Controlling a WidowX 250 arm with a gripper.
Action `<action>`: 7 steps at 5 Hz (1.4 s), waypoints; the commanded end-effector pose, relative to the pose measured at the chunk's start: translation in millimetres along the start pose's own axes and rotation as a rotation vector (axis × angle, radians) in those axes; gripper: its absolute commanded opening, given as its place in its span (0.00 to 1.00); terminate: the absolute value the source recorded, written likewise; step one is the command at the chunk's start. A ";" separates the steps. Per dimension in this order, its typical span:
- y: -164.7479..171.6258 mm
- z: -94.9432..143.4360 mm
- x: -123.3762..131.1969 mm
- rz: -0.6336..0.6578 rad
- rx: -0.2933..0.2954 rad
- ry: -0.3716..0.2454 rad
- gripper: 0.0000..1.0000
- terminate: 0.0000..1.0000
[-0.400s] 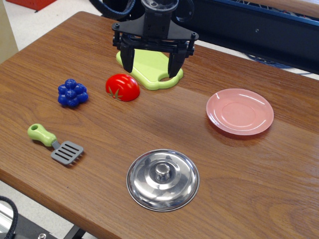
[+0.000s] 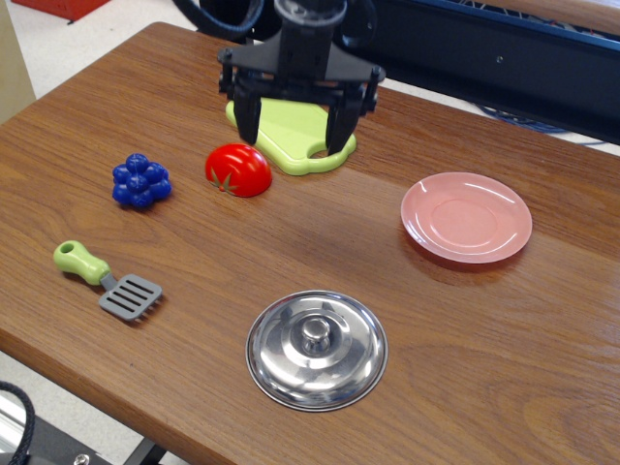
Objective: Put spatula on cutting board
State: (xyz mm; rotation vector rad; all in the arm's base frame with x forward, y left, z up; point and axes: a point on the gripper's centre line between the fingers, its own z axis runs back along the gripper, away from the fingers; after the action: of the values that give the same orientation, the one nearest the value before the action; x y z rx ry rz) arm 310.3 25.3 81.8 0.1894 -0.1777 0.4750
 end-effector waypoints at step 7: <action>130.5 -30.3 -34.6 0.744 -0.015 0.072 1.00 0.00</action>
State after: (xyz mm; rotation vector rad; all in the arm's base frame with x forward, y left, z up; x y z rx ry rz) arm 221.9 130.7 52.3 0.0893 -0.1294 1.2175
